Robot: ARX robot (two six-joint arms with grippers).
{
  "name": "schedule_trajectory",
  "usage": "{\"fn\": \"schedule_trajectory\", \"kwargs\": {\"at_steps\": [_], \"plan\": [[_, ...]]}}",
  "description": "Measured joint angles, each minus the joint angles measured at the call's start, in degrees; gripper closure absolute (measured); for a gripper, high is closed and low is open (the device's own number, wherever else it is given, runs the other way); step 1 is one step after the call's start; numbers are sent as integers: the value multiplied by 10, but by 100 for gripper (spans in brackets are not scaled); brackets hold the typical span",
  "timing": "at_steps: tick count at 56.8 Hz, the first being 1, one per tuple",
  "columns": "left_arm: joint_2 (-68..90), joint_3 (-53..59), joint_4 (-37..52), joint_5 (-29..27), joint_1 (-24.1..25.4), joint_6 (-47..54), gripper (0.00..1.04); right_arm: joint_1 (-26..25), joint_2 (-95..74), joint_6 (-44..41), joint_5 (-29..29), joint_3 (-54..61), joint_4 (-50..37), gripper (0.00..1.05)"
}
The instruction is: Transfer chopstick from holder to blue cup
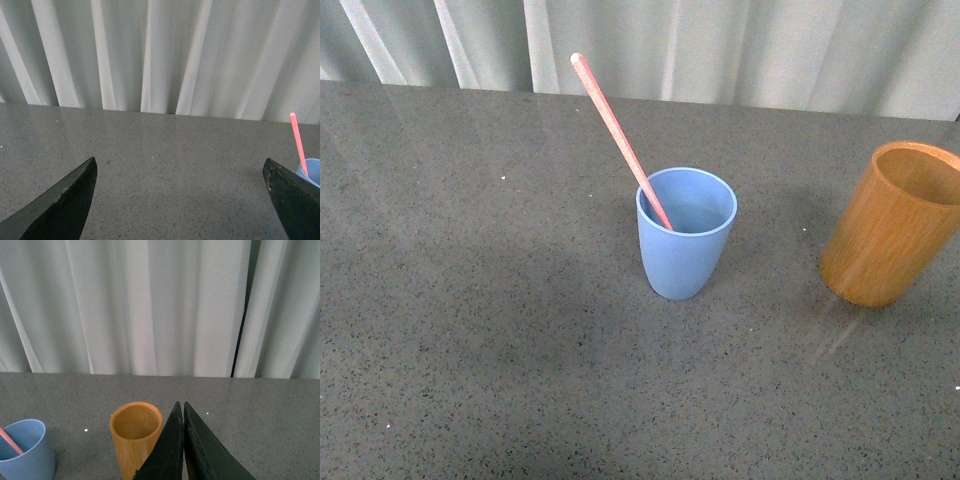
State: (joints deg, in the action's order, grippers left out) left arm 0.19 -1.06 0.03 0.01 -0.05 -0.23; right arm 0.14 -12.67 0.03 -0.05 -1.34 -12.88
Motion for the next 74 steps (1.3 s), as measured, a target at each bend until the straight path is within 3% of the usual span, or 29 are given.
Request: {"fn": "schedule_trajectory", "kwargs": {"at_steps": [10, 16, 40, 64, 69, 74], "plan": [[0, 0, 0, 0, 0, 0, 7, 0, 27, 0, 0, 0, 28, 104], [0, 0, 0, 0, 0, 0, 7, 0, 102, 0, 0, 0, 122, 104], [-1, 0, 0, 0, 0, 0, 7, 0, 124, 0, 0, 0, 128, 104], [-1, 0, 0, 0, 0, 0, 7, 0, 124, 0, 1, 0, 128, 34], [-1, 0, 0, 0, 0, 0, 7, 0, 124, 0, 0, 0, 128, 11], [-1, 0, 0, 0, 0, 0, 7, 0, 124, 0, 1, 0, 128, 10]]}}
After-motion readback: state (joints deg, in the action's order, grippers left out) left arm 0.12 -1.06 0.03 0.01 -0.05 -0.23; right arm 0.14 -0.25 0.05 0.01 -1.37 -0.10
